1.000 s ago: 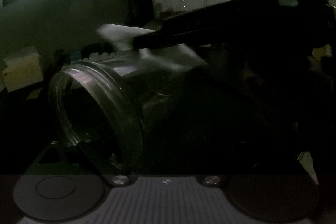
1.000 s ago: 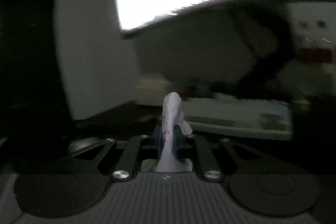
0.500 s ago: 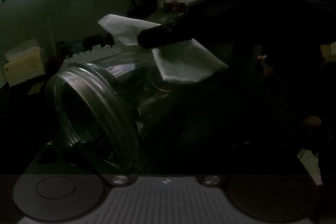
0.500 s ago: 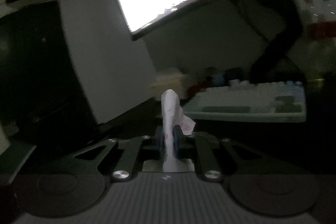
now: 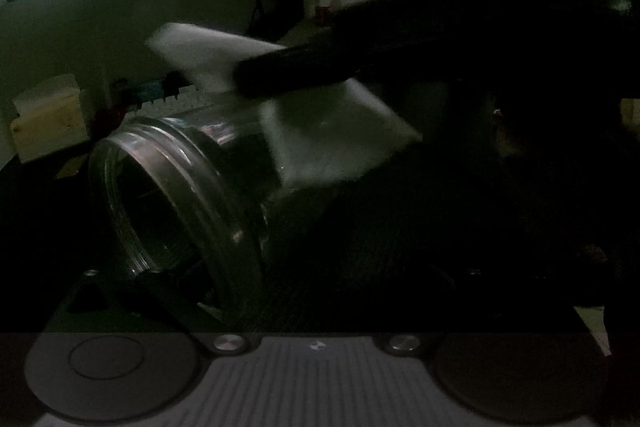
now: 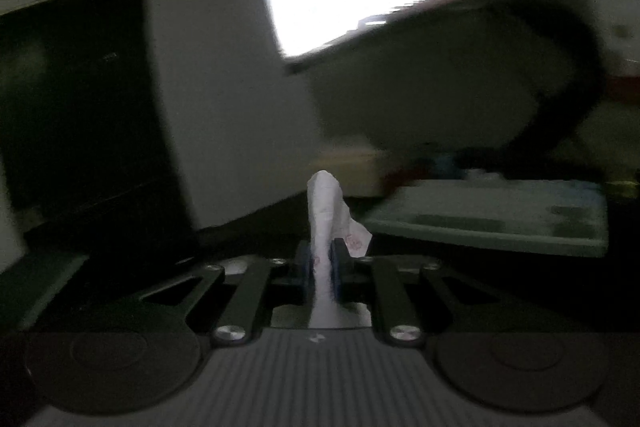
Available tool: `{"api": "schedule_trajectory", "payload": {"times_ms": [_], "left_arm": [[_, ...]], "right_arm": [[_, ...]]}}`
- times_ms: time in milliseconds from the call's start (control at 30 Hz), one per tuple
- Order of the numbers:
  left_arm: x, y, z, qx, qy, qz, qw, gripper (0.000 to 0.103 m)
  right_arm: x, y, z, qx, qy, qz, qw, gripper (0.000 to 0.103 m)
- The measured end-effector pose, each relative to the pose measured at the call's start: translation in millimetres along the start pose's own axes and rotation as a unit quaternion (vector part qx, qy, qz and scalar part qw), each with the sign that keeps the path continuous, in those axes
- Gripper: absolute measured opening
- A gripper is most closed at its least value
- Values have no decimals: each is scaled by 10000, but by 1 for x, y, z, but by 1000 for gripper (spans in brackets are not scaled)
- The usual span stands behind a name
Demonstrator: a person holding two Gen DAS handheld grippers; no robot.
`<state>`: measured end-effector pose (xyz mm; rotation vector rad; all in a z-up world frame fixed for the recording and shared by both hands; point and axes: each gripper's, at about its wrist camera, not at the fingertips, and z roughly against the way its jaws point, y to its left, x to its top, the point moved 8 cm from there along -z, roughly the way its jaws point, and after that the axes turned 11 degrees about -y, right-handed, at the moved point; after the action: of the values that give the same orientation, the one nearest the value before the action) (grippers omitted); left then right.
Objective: Clean container
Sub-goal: 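Press the tissue on the jar body near the rim with the right tool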
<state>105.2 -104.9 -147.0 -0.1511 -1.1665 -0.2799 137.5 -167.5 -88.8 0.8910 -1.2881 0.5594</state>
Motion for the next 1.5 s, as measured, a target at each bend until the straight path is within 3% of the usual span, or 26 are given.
{"api": "schedule_trajectory", "payload": {"times_ms": [67, 233, 300, 467, 600, 633, 667, 733, 867, 1000, 1200, 1333, 1367, 1500], "left_arm": [[0, 0, 0, 5, -7, 2, 10000, 102], [-2, 1, 2, 45, -48, 12, 10000, 102], [-2, 1, 2, 45, -50, 12, 10000, 102], [9, 3, -2, 39, -43, 9, 10000, 102], [10, 2, 0, 79, -76, 20, 9999, 102], [10, 2, 1, 102, -99, 16, 9999, 95], [12, 3, 3, 177, -192, -25, 9997, 63], [16, 9, 7, 327, -275, 64, 9991, 19], [20, 15, 13, 98, -344, 792, 9962, 18], [21, 8, 14, 104, -431, 627, 9970, 18], [14, 8, 16, 113, -411, 585, 9974, 20], [22, 11, 12, 120, -386, 621, 9973, 23], [22, 11, 11, 131, -382, 614, 9973, 24], [22, 11, 12, 165, -372, 552, 9976, 24]], "right_arm": [[0, -3, -1, -5, 5, 7, 10000, 15], [2, -39, 1, -1193, -102, 36, 9928, 15], [2, -32, 0, -1092, -96, 143, 9939, 18], [-1, 2, 0, 66, 33, 83, 9999, 18], [3, -19, -1, -429, -14, -46, 9991, 18], [4, -27, -1, -578, -37, -109, 9983, 18], [5, -32, -1, -613, -51, -206, 9979, 18], [5, -37, 1, -547, -76, -447, 9975, 18], [7, -38, -1, -495, -81, -449, 9977, 18], [5, -33, -3, -437, -61, -431, 9981, 18], [2, -10, -2, 241, -38, -503, 9984, 18], [4, -37, -1, -701, -191, -398, 9966, 18], [4, -38, 0, -753, -195, -366, 9963, 18], [2, -13, -2, -99, -103, -170, 9998, 19]]}}
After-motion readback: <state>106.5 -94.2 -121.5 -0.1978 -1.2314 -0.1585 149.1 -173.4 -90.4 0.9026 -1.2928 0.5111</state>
